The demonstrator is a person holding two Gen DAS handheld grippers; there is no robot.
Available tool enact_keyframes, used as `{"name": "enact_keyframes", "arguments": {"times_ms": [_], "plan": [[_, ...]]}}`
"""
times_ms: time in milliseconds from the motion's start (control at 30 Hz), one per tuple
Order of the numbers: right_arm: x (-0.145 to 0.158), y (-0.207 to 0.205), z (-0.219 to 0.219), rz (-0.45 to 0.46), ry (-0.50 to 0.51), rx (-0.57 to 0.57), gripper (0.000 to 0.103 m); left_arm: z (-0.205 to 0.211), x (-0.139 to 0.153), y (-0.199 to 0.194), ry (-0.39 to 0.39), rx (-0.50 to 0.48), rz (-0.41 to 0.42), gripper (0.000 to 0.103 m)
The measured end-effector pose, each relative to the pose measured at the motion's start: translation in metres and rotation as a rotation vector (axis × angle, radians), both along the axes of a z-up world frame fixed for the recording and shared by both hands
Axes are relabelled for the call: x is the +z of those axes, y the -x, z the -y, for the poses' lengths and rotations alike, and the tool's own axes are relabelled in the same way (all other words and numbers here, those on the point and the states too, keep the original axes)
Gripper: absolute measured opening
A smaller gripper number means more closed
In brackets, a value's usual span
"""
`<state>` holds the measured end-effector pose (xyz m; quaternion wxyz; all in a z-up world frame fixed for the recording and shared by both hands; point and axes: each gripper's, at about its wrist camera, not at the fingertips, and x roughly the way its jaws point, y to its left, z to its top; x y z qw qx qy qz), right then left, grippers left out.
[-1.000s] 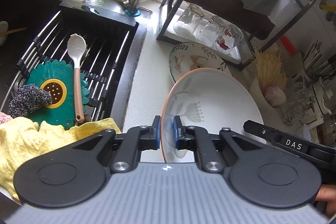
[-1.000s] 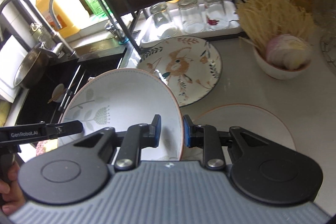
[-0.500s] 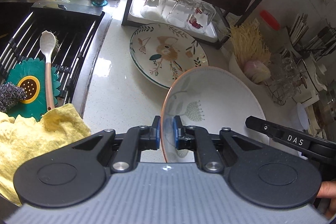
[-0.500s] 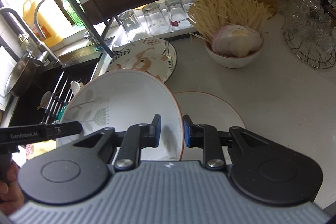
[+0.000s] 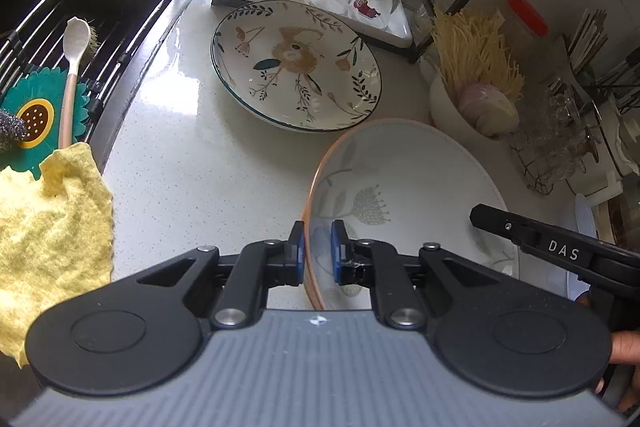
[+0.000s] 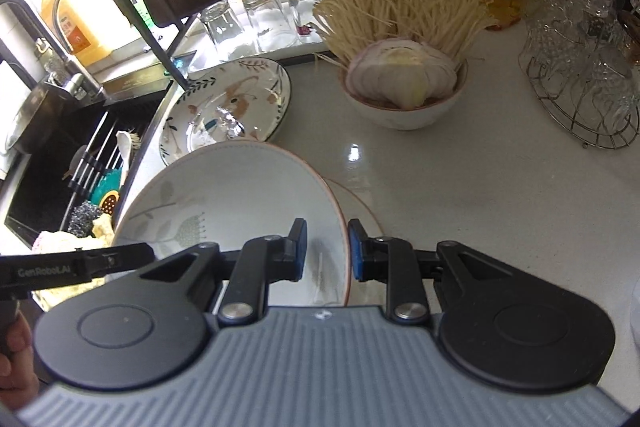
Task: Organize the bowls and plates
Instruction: 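Lift the white plate with the left gripper toward the other white plate, then lower the held plate onto the other white plate and open the left gripper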
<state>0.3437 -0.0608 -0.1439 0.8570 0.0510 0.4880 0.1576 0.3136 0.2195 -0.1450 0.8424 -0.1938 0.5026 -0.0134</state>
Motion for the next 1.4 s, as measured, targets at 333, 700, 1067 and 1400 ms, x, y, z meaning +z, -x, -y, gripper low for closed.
{"name": "enact_keyframes", "arguments": {"times_ms": [333, 700, 1067, 1400], "plan": [[-0.012, -0.008, 0.017, -0.035, -0.008, 0.08, 0.025, 0.021, -0.006, -0.009, -0.038, 0.039, -0.067, 0.015], [-0.02, -0.012, 0.018, 0.005, 0.032, 0.124, 0.025, 0.024, -0.023, -0.017, -0.004, 0.085, -0.148, 0.016], [-0.027, -0.014, 0.015, 0.0, 0.069, 0.122, 0.025, 0.035, -0.03, -0.025, -0.057, 0.033, -0.208, 0.019], [-0.023, -0.017, 0.01, 0.021, 0.035, 0.137, 0.026, 0.026, -0.023, -0.02, -0.002, 0.076, -0.173, 0.036]]}}
